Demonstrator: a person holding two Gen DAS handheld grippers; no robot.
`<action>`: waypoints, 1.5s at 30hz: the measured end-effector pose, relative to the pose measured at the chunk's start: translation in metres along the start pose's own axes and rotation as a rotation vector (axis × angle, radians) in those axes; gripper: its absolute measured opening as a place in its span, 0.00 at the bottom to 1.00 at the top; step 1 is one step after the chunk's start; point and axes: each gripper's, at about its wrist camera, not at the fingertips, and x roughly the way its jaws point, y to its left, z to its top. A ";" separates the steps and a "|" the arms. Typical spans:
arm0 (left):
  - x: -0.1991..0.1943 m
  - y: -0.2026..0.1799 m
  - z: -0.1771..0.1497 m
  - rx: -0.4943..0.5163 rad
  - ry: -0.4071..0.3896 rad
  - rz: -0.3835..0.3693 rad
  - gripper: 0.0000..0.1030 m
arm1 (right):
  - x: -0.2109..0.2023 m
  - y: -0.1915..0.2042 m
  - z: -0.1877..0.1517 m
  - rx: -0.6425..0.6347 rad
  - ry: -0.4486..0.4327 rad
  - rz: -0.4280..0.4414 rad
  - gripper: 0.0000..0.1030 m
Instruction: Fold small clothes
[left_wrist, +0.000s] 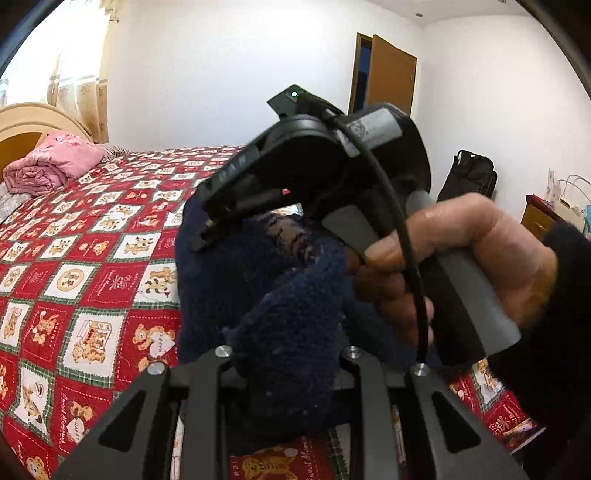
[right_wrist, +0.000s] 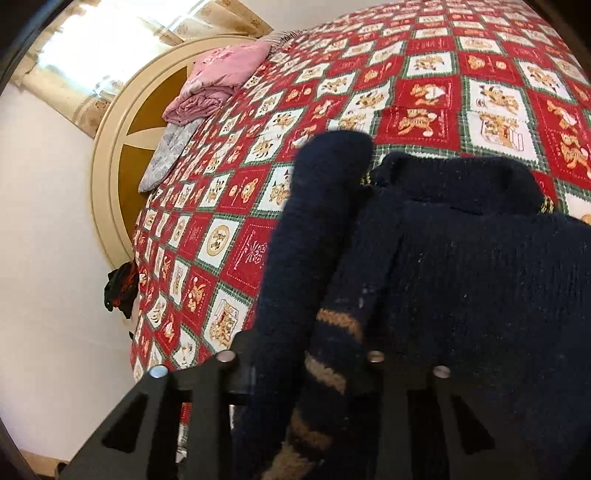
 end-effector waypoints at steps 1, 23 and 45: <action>0.001 0.001 -0.001 -0.002 0.005 -0.001 0.23 | -0.004 0.003 -0.001 -0.020 -0.013 -0.010 0.26; 0.020 -0.125 0.026 0.158 -0.026 -0.266 0.23 | -0.178 -0.107 -0.046 -0.075 -0.207 -0.242 0.21; 0.018 -0.137 0.004 0.362 0.060 -0.364 0.96 | -0.257 -0.191 -0.162 0.314 -0.470 -0.268 0.68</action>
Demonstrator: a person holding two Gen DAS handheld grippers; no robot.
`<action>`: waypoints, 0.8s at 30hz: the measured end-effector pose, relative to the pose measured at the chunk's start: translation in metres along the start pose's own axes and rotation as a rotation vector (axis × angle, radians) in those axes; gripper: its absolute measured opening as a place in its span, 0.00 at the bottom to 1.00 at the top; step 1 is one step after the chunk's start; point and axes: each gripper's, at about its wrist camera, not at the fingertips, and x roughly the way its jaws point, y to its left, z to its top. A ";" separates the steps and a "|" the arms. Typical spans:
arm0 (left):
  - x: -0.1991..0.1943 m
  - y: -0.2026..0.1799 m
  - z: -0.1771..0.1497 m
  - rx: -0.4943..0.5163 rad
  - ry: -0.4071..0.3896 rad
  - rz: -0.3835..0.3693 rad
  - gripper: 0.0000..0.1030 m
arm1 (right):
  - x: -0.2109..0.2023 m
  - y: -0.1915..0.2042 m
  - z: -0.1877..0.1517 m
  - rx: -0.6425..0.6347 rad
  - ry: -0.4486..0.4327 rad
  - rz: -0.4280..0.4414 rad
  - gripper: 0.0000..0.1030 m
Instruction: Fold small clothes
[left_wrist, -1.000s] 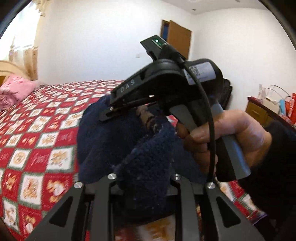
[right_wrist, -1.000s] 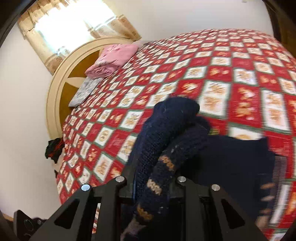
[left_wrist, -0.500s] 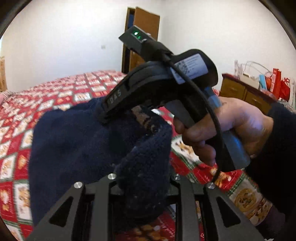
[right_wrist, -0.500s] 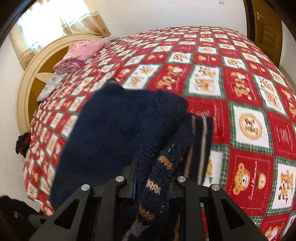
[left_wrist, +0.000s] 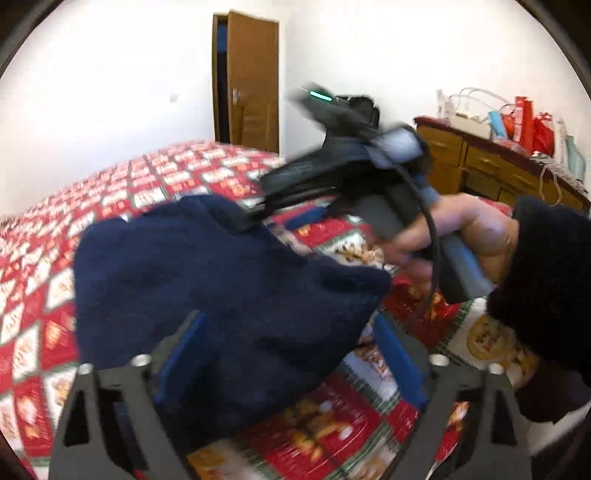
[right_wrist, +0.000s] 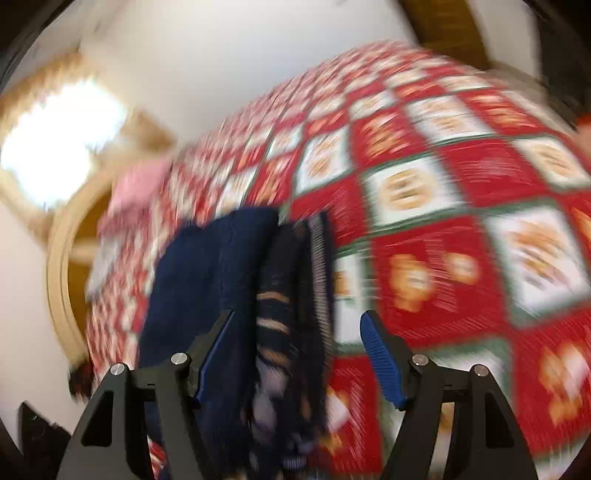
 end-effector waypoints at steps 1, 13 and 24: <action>-0.009 0.008 0.000 -0.001 -0.016 -0.007 1.00 | -0.017 0.003 -0.011 -0.009 -0.021 -0.012 0.68; -0.020 0.126 -0.027 -0.478 0.047 0.141 1.00 | 0.001 0.046 -0.115 -0.115 0.131 -0.098 0.35; 0.001 0.109 -0.059 -0.486 0.204 0.189 1.00 | -0.012 0.037 -0.106 -0.089 0.155 -0.150 0.34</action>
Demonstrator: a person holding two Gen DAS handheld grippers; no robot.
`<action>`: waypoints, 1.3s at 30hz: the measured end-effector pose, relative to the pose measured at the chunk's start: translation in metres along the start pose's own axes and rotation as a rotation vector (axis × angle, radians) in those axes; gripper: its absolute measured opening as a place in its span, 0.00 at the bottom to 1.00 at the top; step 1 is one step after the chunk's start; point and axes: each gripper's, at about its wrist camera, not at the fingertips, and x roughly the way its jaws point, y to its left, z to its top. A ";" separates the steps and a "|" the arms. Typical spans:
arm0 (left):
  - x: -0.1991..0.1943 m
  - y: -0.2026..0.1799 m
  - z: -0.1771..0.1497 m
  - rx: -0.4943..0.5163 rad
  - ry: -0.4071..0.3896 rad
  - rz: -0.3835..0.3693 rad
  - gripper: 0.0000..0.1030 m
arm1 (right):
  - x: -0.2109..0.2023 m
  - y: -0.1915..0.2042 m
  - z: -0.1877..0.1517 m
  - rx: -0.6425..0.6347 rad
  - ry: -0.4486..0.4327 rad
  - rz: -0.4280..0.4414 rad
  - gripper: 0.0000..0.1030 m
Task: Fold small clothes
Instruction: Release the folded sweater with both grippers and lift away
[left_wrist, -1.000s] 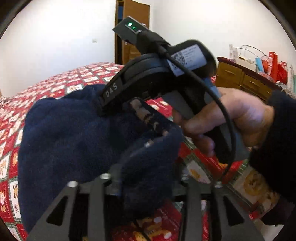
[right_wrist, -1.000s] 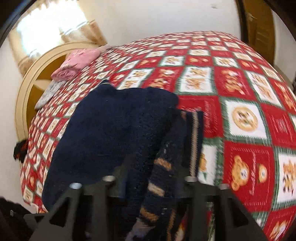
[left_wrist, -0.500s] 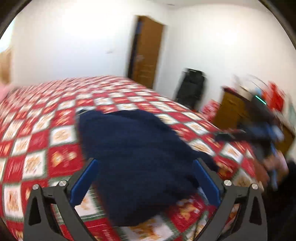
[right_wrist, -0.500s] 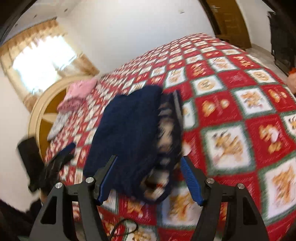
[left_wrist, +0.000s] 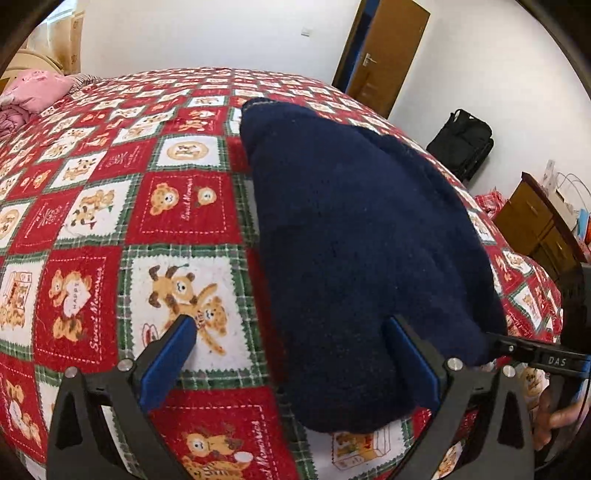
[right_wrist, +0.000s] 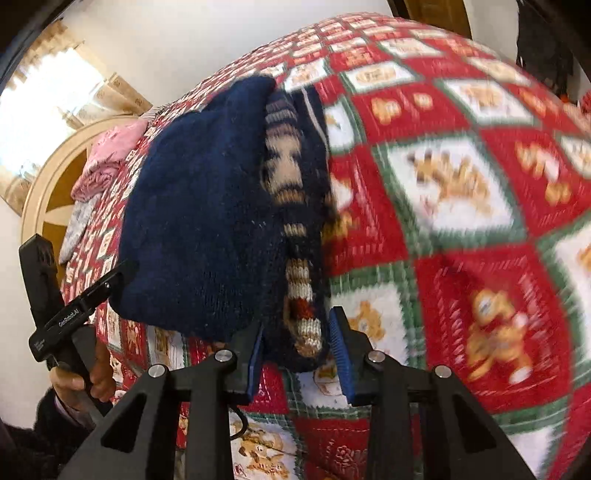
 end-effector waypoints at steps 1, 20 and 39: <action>-0.003 0.003 0.001 -0.002 0.005 -0.003 1.00 | -0.007 0.004 0.012 -0.029 -0.046 -0.021 0.34; 0.032 -0.031 0.055 0.153 -0.013 0.235 1.00 | 0.124 0.054 0.187 -0.217 -0.079 -0.237 0.42; 0.011 0.025 0.120 0.083 -0.049 0.113 1.00 | 0.052 0.047 0.164 -0.144 -0.348 -0.239 0.42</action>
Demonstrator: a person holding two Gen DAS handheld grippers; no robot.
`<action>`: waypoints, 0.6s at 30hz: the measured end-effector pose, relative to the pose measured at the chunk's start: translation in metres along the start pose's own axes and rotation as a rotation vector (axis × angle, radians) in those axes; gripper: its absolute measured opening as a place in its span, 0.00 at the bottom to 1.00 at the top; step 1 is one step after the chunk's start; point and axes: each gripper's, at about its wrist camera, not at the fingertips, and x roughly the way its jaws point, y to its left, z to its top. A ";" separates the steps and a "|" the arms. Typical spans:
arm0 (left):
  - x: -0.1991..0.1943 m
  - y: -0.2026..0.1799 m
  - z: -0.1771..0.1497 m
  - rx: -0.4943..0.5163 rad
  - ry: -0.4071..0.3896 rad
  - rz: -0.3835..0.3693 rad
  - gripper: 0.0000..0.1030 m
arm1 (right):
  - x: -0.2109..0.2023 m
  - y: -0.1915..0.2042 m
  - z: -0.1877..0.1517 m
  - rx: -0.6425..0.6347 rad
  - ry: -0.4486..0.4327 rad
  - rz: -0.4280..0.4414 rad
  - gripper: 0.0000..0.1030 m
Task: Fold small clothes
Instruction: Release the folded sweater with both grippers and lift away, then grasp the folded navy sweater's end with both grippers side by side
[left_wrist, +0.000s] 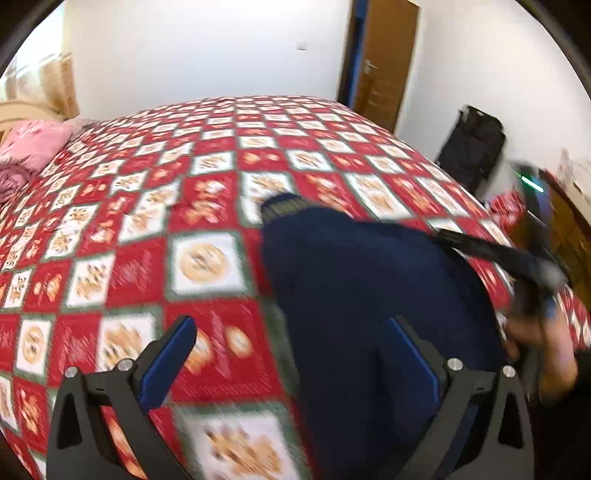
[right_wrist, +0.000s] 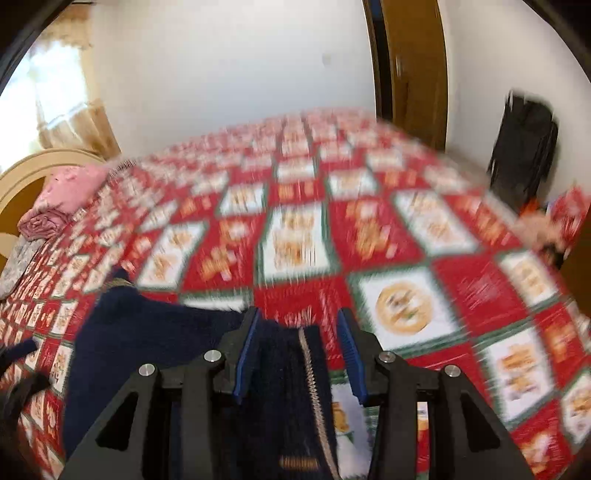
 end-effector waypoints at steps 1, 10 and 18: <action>0.008 0.006 0.008 -0.009 0.014 -0.007 1.00 | -0.009 0.003 0.000 -0.009 -0.009 0.015 0.42; 0.100 0.014 0.036 -0.189 0.194 -0.206 0.81 | -0.002 0.027 -0.069 -0.100 0.116 0.134 0.43; 0.129 -0.013 0.063 -0.086 0.197 -0.111 0.64 | 0.001 0.034 -0.078 -0.160 0.048 0.095 0.47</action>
